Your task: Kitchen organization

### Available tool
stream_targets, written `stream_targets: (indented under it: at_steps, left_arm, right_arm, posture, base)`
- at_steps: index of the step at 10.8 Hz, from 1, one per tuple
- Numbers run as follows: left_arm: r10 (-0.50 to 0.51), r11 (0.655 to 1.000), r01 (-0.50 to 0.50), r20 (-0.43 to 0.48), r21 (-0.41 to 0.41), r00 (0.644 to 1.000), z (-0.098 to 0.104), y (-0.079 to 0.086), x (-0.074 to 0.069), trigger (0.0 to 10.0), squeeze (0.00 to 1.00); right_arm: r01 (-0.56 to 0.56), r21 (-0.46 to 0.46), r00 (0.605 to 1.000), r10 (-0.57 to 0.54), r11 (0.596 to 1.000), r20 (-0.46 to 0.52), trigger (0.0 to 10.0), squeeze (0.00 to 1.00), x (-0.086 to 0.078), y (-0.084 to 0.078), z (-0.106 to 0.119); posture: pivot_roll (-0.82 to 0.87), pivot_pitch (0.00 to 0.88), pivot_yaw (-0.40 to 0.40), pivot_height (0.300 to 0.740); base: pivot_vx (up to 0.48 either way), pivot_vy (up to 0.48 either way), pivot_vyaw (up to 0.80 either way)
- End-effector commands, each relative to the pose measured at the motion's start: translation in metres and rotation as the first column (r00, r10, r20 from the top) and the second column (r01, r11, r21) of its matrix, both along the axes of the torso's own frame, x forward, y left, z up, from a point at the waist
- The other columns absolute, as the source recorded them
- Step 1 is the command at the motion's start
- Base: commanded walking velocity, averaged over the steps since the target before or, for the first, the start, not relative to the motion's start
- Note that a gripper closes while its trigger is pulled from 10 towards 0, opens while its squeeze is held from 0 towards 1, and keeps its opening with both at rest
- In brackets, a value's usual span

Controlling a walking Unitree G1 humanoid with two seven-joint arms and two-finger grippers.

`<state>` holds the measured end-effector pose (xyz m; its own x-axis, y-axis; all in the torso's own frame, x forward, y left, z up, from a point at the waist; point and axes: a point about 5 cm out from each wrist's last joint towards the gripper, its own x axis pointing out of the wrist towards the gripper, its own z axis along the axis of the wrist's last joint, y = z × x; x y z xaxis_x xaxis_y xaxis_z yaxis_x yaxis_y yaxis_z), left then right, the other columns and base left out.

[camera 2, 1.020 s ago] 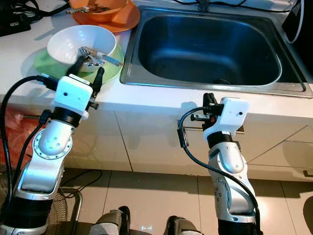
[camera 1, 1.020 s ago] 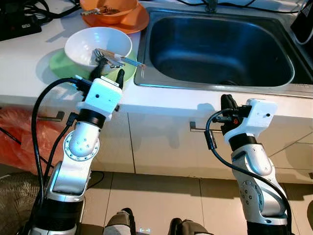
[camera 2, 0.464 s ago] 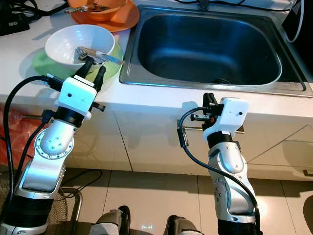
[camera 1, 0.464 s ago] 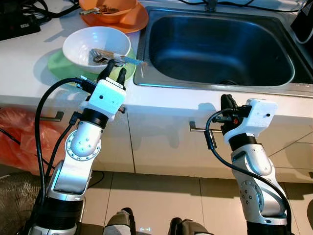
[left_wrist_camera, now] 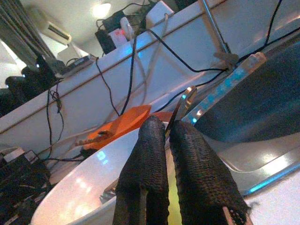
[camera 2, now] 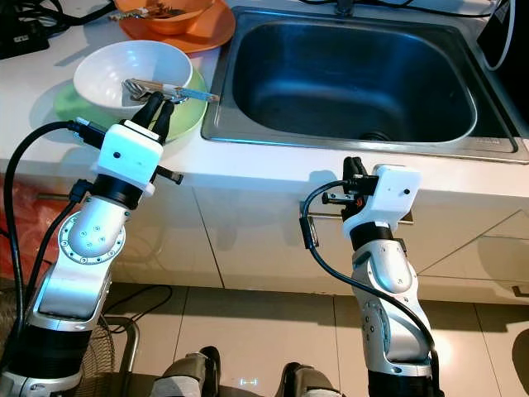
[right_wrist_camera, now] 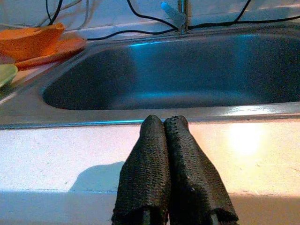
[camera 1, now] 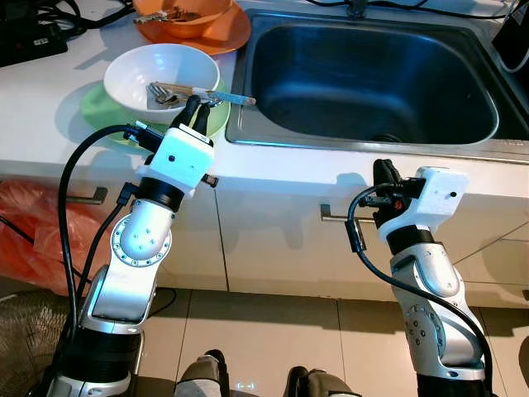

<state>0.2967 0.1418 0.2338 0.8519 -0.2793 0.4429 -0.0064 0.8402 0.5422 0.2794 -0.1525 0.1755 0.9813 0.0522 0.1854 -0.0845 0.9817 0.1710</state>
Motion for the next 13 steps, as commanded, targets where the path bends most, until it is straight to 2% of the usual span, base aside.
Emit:
stream_targets:
  at_steps: [1,5,6,8,11,13]
  left_arm:
    - [0.002,1.0,-0.001,0.056,-0.01,0.998,0.012,0.001,-0.003,10.0,0.0]
    - [0.028,0.998,-0.022,0.125,-0.052,0.992,0.032,0.003,-0.004,10.0,0.0]
    - [0.022,0.999,-0.016,0.111,-0.05,0.994,0.03,0.003,-0.003,10.0,0.0]
    - [-0.006,0.999,0.007,0.013,-0.035,1.0,0.014,0.0,0.0,10.0,0.0]
    - [-0.018,0.999,0.016,-0.044,-0.039,0.999,0.009,-0.002,0.002,10.0,0.0]
    - [-0.019,0.999,0.017,-0.053,-0.036,0.998,0.012,-0.002,0.005,10.0,0.0]
  right_arm:
    - [0.01,0.007,1.0,-0.01,1.0,0.003,10.0,0.0,0.001,-0.002,0.0]
    - [0.009,0.008,1.0,-0.009,1.0,0.006,10.0,0.0,0.002,-0.002,0.001]
    - [0.009,0.008,1.0,-0.009,1.0,0.005,10.0,0.0,0.002,-0.002,0.001]
    - [0.01,0.007,1.0,-0.01,1.0,0.004,10.0,0.0,0.002,-0.002,0.001]
    - [0.01,0.009,1.0,-0.01,1.0,0.004,10.0,0.0,0.002,-0.002,0.001]
    - [0.008,0.01,1.0,-0.008,1.0,0.003,10.0,0.0,0.002,-0.002,0.0]
  posture:
    - [0.09,0.196,-0.046,0.74]
    - [0.09,0.194,-0.049,0.74]
    - [0.09,0.194,-0.049,0.74]
    - [0.09,0.197,-0.049,0.74]
    - [0.09,0.198,-0.05,0.74]
    - [0.09,0.199,-0.049,0.74]
  base:
    - [0.0,0.0,0.0]
    - [0.0,0.0,0.0]
    - [0.0,0.0,0.0]
    - [0.0,0.0,0.0]
    - [0.0,0.0,0.0]
    - [0.0,0.0,0.0]
